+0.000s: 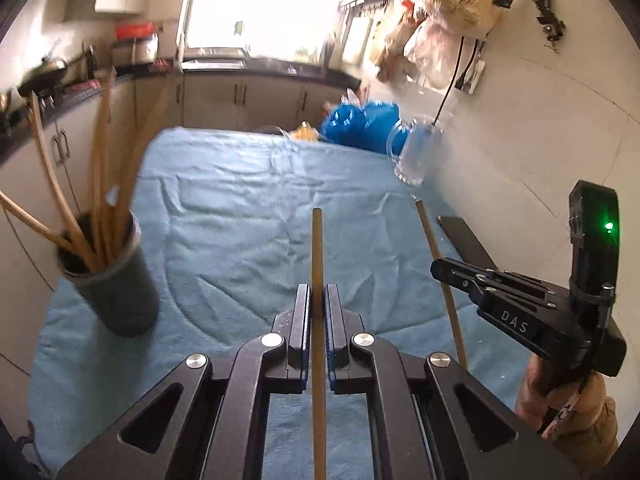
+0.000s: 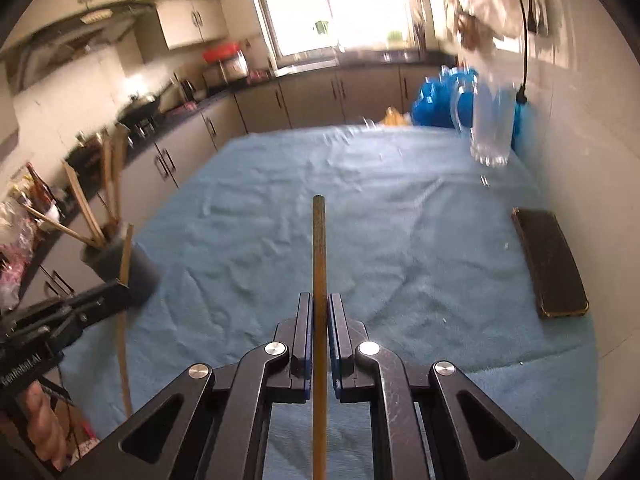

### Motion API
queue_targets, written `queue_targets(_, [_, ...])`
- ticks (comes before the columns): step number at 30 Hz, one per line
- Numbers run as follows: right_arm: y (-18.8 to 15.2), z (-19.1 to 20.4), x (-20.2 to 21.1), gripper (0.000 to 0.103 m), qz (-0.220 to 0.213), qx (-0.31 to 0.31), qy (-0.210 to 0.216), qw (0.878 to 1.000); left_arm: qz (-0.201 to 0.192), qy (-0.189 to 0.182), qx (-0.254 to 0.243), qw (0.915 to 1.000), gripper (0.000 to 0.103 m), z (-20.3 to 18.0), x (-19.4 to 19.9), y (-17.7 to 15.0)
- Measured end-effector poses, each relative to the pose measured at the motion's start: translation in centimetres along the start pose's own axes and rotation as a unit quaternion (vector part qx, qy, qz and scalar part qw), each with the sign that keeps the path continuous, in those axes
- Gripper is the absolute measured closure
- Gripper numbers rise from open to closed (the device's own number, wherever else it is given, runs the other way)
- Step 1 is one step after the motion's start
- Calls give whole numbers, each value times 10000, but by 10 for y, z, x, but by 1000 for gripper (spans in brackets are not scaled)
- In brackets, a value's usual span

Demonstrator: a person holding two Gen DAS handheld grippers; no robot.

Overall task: Organize utensils
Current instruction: 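Lift both chopsticks upright off the towel, then carry both upright chopsticks over the black holder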

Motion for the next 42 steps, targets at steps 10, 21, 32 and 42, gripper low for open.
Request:
queue_targets(10, [3, 35, 29, 95, -749, 275, 413, 9960, -447, 366, -145, 9982, 97, -15, 42, 1])
queue_targets(21, [2, 36, 28, 95, -692, 97, 661, 9954, -800, 339, 50, 9962, 97, 1, 65, 16])
queue_targets(32, [4, 50, 16, 95, -520, 115, 398, 9978, -784, -57, 351, 9963, 97, 23, 47, 15])
queue_targets(42, [10, 56, 13, 95, -473, 158, 322, 9982, -768, -175, 391, 9961, 97, 26, 42, 16])
Point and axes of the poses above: each gripper's, at about its wrist camera, not at the fingertips, and x roughly against the way its jaws point, z to its left, y to its top, the point moved 6 cm from there along -x, roughly the way its jaws point, and after that the axes turned 9 degrees about -y, right-handed, at the moved point
